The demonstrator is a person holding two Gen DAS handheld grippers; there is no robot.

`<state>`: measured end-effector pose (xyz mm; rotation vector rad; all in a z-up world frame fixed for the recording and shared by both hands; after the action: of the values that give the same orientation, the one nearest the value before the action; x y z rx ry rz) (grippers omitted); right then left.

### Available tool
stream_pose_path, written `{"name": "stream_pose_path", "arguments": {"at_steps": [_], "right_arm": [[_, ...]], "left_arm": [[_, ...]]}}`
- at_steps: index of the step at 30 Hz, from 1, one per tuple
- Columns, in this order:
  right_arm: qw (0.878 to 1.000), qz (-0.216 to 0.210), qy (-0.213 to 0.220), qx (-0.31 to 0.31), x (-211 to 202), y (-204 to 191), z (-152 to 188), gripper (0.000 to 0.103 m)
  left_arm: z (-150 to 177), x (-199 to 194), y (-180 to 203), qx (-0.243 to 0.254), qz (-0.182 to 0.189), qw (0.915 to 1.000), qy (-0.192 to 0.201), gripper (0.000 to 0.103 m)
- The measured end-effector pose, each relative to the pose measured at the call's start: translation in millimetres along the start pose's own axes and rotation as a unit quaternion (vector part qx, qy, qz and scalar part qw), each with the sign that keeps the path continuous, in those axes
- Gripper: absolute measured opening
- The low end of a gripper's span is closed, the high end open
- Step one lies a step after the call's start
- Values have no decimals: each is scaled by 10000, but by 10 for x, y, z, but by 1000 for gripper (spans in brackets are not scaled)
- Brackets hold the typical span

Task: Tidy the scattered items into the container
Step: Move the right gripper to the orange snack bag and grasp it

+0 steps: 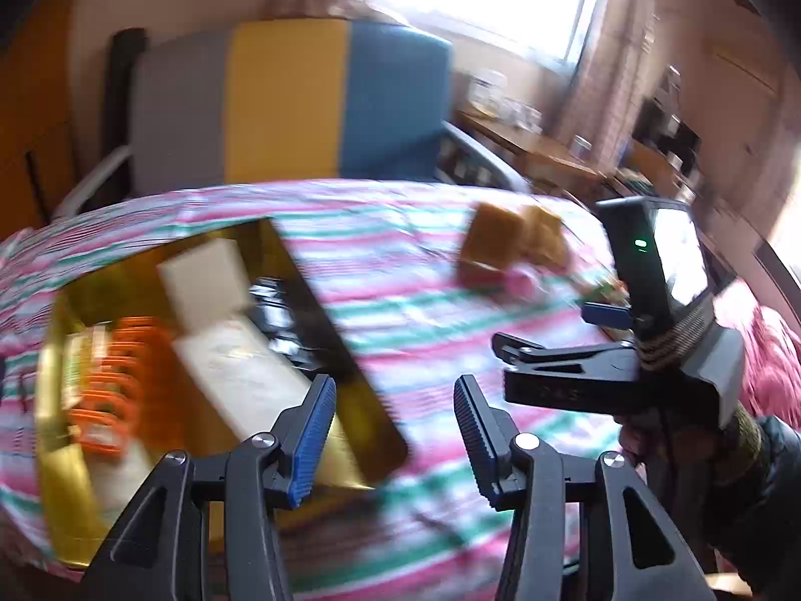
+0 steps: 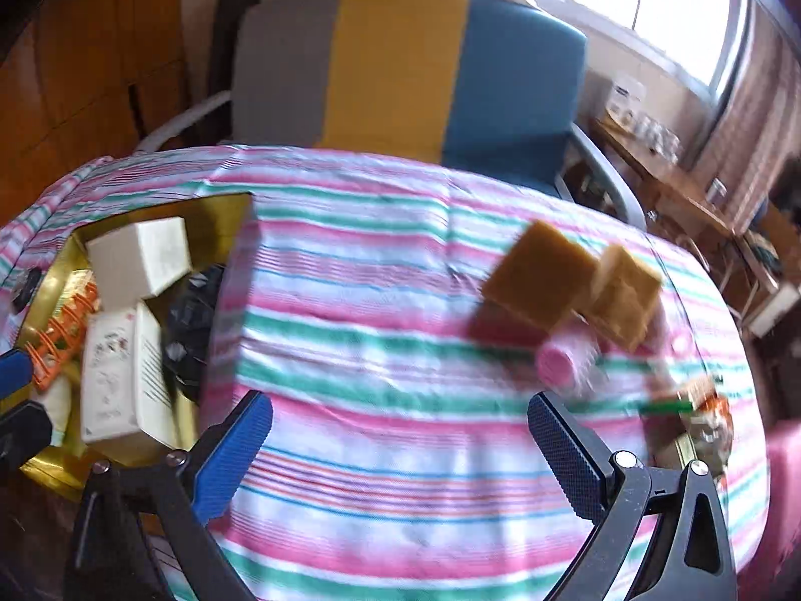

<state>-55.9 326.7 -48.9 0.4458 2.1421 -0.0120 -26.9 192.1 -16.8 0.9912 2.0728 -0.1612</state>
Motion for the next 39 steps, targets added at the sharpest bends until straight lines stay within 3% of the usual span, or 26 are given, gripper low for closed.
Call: {"name": "stream_pose_path", "arguments": {"at_steps": [4,9,13,15,20,23,27,31,34,39], "right_arm": [[9978,329,-382,426,115,608,476,103],[9931,622,-716,690,239,1105,962,103],[9883,102,-832,1278,315,1319,1197,103],[9899,69,-773,1189,302,1324,1215,103],[9905,38,-657,1208,299,1340,1199,103],[9923,88,-288,1201,273,1341,1193,103],[9937,92,126,1111,216,1335,1234,103],[9962,-439,-154,734,181,1388,1240,103],[9906,-910,-511,890,149,1591,1205,103],[9822,-852,-7,1675,-26,2376,879,103]], "left_arm": [[174,346,539,468,430,9970,-449,50],[379,725,802,753,359,9923,-914,50],[489,905,714,666,125,9907,-1176,50],[541,982,641,549,36,9904,-1270,50],[577,1006,652,615,97,9925,-1051,67],[632,992,707,875,33,9932,-771,72],[634,1003,705,850,175,9944,-606,78],[634,1035,738,945,198,9938,-543,86],[634,1053,760,981,201,9938,-489,90],[626,1093,794,1031,236,9932,-487,99]]}}
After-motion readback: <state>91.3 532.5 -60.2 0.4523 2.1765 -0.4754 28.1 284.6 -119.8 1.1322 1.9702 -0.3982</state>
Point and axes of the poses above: each gripper's, at about its wrist camera, not at the fingertips, and x roughly the way its jaws point, y to its right, z to its underside, the point moved 6 cm from there along x, roughly the way its jaws point, and after that the axes turned 4 degrees about z, right-handed, at the moved point
